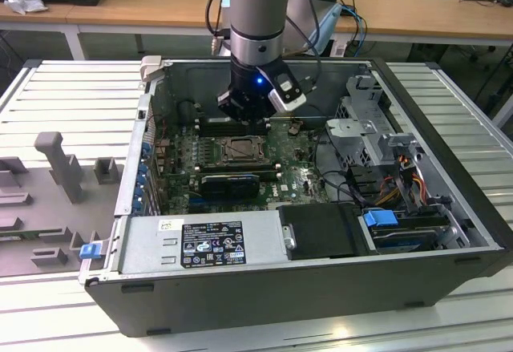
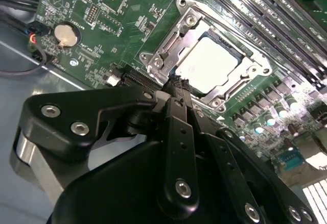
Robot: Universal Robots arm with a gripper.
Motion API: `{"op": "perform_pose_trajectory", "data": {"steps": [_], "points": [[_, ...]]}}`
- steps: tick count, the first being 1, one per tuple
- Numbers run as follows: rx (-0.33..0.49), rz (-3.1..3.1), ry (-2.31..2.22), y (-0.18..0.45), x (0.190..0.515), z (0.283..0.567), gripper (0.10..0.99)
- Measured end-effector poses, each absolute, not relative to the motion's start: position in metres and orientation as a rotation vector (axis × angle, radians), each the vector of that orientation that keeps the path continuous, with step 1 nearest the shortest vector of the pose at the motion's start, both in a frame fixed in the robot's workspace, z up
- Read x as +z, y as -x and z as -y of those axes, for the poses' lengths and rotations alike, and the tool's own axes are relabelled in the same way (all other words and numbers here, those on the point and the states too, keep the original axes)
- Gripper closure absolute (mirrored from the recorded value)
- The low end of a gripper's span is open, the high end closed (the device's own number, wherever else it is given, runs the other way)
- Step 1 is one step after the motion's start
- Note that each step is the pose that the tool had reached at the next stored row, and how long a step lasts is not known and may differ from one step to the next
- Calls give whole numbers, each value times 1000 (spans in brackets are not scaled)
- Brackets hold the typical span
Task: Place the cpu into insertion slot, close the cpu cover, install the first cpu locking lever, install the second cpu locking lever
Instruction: 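Install the second cpu locking lever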
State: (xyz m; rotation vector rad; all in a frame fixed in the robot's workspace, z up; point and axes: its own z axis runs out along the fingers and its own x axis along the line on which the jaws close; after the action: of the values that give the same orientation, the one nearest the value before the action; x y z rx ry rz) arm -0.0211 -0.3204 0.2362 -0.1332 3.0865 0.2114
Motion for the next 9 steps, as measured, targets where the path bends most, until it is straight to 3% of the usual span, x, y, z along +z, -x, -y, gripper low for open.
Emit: {"op": "perform_pose_trajectory", "data": {"steps": [9], "points": [[211,-3086,133,21,236,334,980]]}}
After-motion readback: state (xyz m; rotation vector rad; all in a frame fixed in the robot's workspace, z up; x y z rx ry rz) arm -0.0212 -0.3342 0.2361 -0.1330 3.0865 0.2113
